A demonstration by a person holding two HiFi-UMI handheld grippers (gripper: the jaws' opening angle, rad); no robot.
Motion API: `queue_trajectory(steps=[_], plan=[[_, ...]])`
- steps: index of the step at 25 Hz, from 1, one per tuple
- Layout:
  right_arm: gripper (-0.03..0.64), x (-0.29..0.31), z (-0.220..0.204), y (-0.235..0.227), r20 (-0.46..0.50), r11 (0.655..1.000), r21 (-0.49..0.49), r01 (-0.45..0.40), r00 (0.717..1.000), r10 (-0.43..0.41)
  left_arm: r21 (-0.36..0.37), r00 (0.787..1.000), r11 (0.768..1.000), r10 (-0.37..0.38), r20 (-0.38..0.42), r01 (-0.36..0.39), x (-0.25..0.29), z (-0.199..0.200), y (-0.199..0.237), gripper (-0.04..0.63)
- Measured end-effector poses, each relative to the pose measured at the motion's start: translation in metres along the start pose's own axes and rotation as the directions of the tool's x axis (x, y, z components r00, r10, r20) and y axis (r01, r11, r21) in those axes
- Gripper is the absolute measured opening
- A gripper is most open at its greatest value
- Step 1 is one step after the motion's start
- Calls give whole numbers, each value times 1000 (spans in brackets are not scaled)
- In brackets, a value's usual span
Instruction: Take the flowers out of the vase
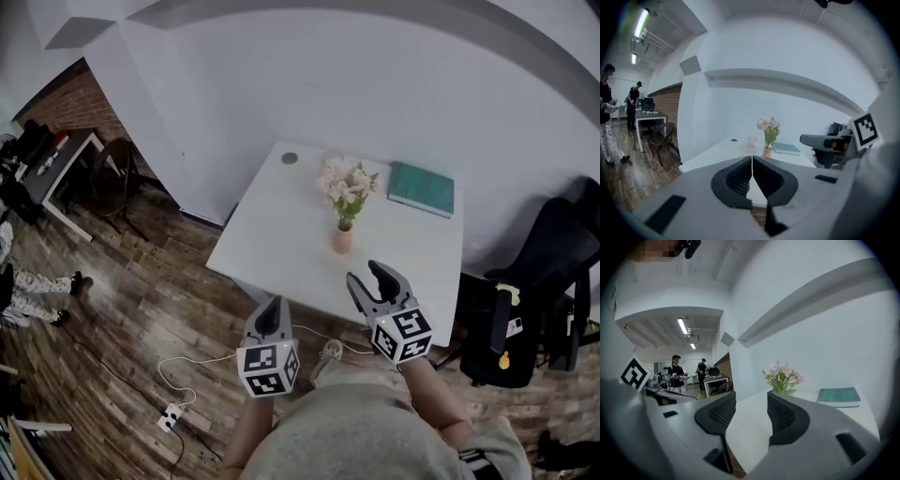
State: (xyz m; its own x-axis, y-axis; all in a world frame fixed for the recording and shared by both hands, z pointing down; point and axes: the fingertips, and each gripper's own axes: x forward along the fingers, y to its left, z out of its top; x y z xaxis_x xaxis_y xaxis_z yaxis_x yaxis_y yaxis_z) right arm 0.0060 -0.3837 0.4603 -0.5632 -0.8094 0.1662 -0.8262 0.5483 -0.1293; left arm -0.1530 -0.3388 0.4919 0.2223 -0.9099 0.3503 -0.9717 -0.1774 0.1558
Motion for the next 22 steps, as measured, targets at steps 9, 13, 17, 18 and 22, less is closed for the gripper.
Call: queue_trajectory(steps=[9,13,17,18,22], plan=[[209,47,6,-38,-17,1000,-10,18,1000,-18,7,1000,1000,-14,-11,14,53,18,3,9],[209,67,3,-52,-32,1000,-18,24,999,-24,9,1000,1000,-15,-17,15,73,23,5,9],[209,88,-1,-65,-53,999,-23,24,998,-25,9,999,1000,-16,-28,16,91,27,7,9],[209,92,-3,-67,-60,999,-24,24,998,-25,8,999,1000,-16,-30,17,94,28,7,9],[209,108,-11,-78,-85,999,-26,24,996,-26,13,999,1000,-16,-40,17,108,29,7,9]])
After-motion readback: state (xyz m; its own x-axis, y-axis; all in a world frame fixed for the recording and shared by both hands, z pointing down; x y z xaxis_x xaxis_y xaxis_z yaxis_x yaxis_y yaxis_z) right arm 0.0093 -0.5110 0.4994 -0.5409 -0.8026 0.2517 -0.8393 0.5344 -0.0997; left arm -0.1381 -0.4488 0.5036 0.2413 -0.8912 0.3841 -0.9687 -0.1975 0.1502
